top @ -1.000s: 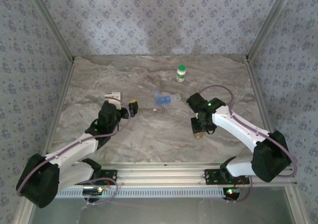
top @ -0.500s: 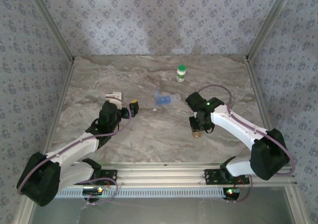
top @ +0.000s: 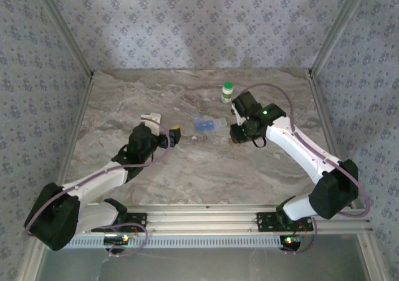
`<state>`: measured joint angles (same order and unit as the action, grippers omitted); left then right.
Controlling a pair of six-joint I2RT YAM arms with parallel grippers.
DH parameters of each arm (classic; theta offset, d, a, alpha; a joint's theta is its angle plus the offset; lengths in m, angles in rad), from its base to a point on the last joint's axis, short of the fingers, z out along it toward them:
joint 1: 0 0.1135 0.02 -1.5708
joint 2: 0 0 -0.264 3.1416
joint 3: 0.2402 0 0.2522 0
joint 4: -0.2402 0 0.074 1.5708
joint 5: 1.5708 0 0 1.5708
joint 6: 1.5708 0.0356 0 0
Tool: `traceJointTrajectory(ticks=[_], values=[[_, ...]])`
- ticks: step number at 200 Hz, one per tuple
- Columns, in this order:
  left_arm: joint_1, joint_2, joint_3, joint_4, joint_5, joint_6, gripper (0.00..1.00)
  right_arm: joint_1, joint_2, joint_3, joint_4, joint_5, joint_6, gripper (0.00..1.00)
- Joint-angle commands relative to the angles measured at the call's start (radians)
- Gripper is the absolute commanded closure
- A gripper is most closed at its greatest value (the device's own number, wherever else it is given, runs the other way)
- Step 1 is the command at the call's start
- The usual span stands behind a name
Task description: Sort the pills into containers
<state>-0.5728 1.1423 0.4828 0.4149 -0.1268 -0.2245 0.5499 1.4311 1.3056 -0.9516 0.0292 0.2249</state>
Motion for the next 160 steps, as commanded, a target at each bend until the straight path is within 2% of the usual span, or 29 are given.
traceJointTrajectory(ticks=[1,10,31,66,95,122,160], values=[[-0.009,0.033,0.041,0.100,0.158,0.119,0.01,-0.019,0.052,0.095,0.016,-0.065,-0.114,0.75],[-0.009,0.060,0.050,0.138,0.203,0.170,0.00,-0.026,0.073,0.135,0.019,-0.089,-0.134,0.77],[-0.012,0.117,0.068,0.206,0.228,0.253,0.00,-0.040,0.106,0.201,0.035,-0.179,-0.180,0.77],[-0.012,0.179,0.059,0.269,0.506,0.476,0.00,-0.044,0.119,0.236,0.067,-0.305,-0.233,0.77],[-0.011,0.211,0.076,0.290,0.623,0.517,0.01,-0.049,0.094,0.189,0.144,-0.488,-0.239,0.77],[-0.010,0.224,0.085,0.311,0.698,0.531,0.00,-0.044,0.093,0.172,0.194,-0.593,-0.237,0.76],[-0.014,0.239,0.101,0.310,0.724,0.511,0.04,-0.045,0.091,0.167,0.241,-0.695,-0.211,0.76]])
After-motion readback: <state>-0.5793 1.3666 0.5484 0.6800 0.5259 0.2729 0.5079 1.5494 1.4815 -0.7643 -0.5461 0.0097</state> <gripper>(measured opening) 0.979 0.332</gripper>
